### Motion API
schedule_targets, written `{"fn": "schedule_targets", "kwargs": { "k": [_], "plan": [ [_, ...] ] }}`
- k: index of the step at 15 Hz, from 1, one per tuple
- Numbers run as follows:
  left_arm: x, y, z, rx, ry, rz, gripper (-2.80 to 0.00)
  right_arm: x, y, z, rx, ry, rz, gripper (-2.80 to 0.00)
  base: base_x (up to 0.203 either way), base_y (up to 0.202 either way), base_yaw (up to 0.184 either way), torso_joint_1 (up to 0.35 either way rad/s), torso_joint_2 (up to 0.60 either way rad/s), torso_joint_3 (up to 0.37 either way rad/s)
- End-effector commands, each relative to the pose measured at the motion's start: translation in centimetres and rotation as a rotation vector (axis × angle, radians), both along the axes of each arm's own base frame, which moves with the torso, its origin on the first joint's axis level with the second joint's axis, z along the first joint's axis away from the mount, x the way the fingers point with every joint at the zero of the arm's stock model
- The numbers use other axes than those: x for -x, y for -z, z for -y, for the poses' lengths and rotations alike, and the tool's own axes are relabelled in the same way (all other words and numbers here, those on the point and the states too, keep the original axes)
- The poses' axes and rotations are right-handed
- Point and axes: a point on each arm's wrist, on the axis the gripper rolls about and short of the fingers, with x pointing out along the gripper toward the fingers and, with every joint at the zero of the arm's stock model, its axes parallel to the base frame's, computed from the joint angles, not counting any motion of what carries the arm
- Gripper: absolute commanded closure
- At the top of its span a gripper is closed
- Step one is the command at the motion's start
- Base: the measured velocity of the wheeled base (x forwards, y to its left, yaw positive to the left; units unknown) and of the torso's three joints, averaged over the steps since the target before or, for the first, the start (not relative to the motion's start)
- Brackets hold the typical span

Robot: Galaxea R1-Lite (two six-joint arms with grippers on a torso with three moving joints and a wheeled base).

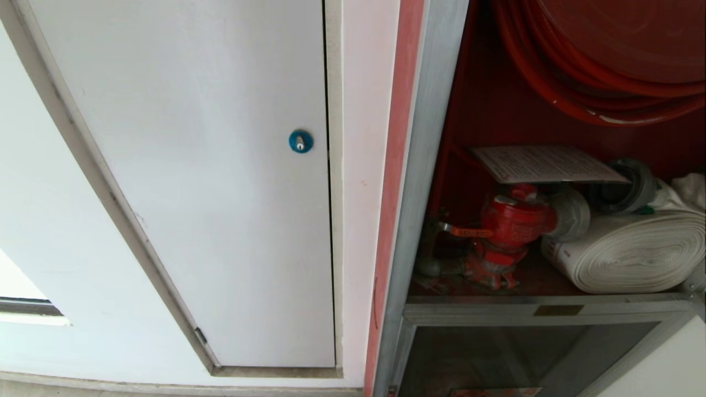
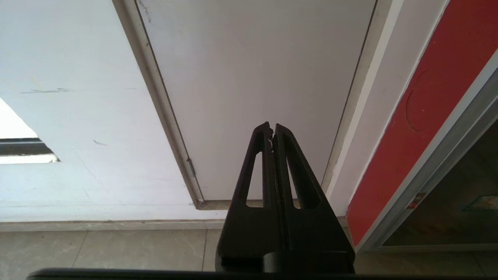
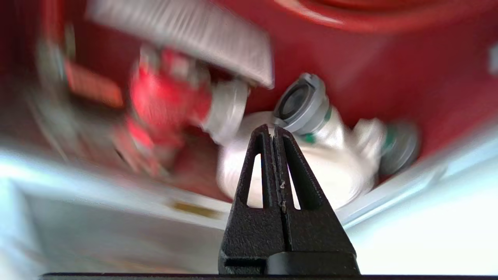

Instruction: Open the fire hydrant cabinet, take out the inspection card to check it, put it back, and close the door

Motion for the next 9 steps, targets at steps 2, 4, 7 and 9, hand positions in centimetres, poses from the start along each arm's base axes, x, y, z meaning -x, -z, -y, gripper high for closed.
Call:
{"fn": "schedule_targets", "kwargs": {
  "k": [2, 4, 7, 9],
  "plan": [
    [0.0, 0.0, 0.0, 0.0, 0.0, -0.002, 0.0, 1.7, -1.3, 0.3, -0.287, 0.098, 0.119, 0.0, 0.0, 0.0, 0.0, 0.0, 0.0, 0.0],
    [0.0, 0.0, 0.0, 0.0, 0.0, -0.002, 0.0, 3.4, -1.2, 0.5, -0.326, 0.141, 0.178, 0.0, 0.0, 0.0, 0.0, 0.0, 0.0, 0.0],
    [0.0, 0.0, 0.0, 0.0, 0.0, -0.001, 0.0, 6.1, -1.0, 0.9, -0.376, 0.29, 0.259, 0.0, 0.0, 0.0, 0.0, 0.0, 0.0, 0.0],
    [0.0, 0.0, 0.0, 0.0, 0.0, -0.001, 0.0, 8.0, -0.6, 1.1, -0.402, 0.342, 0.315, 0.0, 0.0, 0.0, 0.0, 0.0, 0.0, 0.0]
  ]
}}
